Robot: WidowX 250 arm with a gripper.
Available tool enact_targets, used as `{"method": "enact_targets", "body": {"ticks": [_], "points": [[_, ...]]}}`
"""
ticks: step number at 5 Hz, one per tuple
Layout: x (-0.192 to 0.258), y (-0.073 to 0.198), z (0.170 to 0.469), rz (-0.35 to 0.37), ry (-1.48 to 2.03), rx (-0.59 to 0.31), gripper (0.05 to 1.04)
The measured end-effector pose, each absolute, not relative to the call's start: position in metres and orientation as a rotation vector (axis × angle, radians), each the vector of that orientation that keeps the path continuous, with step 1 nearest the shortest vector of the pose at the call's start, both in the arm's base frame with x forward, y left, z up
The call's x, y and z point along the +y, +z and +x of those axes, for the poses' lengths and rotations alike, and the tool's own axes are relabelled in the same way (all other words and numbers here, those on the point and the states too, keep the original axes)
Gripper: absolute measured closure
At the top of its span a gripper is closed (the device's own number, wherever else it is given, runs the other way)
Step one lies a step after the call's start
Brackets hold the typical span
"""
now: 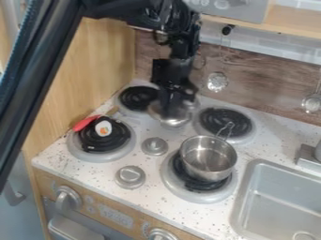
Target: Lift the lid of the silver stove and move it green to the right
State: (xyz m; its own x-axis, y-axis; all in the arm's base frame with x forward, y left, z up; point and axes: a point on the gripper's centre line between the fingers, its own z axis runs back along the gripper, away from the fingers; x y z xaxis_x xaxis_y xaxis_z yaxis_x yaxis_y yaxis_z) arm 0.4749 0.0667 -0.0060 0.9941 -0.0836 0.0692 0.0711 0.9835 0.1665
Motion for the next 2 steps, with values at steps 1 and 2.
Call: {"method": "enact_targets", "body": {"ticks": [1, 2], "points": [[0.0852, -0.0352, 0.4663, 0.170, -0.023, 0.009, 0.846], [0.0906, -0.0389, 0.4680, 0.167, 0.000, 0.037, 0.846]]}}
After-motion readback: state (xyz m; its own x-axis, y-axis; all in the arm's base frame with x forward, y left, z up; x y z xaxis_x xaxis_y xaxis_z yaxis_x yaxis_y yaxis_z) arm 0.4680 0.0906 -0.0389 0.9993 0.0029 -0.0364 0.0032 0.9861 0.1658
